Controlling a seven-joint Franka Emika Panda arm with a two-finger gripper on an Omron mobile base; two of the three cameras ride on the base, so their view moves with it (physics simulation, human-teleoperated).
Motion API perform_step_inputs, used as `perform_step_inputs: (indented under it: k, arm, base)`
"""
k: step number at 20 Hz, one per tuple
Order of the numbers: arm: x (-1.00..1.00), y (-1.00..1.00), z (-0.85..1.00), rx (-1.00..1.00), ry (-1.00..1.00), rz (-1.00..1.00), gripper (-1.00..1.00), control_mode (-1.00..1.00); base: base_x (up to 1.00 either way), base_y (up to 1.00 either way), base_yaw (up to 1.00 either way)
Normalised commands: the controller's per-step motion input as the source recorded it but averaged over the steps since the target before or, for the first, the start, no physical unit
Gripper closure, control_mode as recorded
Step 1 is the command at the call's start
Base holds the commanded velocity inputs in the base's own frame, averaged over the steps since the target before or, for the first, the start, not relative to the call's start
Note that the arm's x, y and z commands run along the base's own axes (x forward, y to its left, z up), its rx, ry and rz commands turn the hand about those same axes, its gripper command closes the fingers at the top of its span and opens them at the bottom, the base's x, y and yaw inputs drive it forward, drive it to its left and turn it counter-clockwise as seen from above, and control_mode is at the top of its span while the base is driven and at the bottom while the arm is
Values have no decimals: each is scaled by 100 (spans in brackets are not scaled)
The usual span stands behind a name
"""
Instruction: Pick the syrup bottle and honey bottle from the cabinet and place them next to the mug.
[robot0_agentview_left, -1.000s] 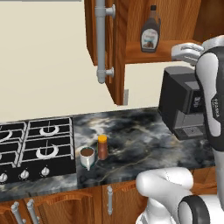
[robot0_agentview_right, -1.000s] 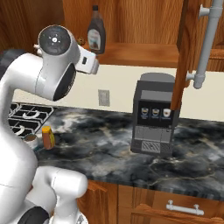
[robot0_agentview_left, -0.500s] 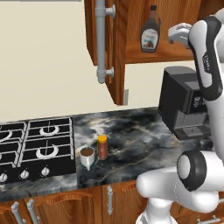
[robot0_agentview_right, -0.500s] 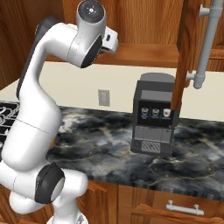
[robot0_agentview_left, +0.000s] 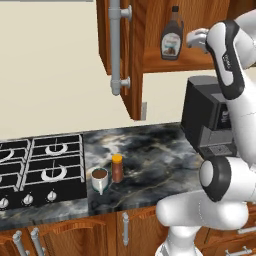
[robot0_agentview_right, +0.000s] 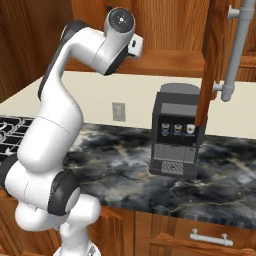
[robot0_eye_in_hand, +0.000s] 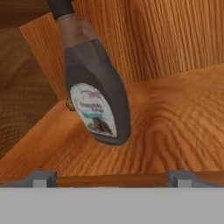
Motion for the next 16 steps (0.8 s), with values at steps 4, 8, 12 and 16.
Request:
perform_step_inputs:
  k: [4, 8, 12, 16]
  arm:
    - [33, 0, -26, 4, -25, 6, -100, -100]
    - [32, 0, 7, 0, -14, 7, -100, -100]
    - [44, 0, 37, 0, 8, 6, -100, -100]
    - [24, 0, 54, 0, 18, 8, -100, -100]
  base:
    - [0, 0, 0]
    - [0, 0, 0]
    - [0, 0, 0]
    - [0, 0, 0]
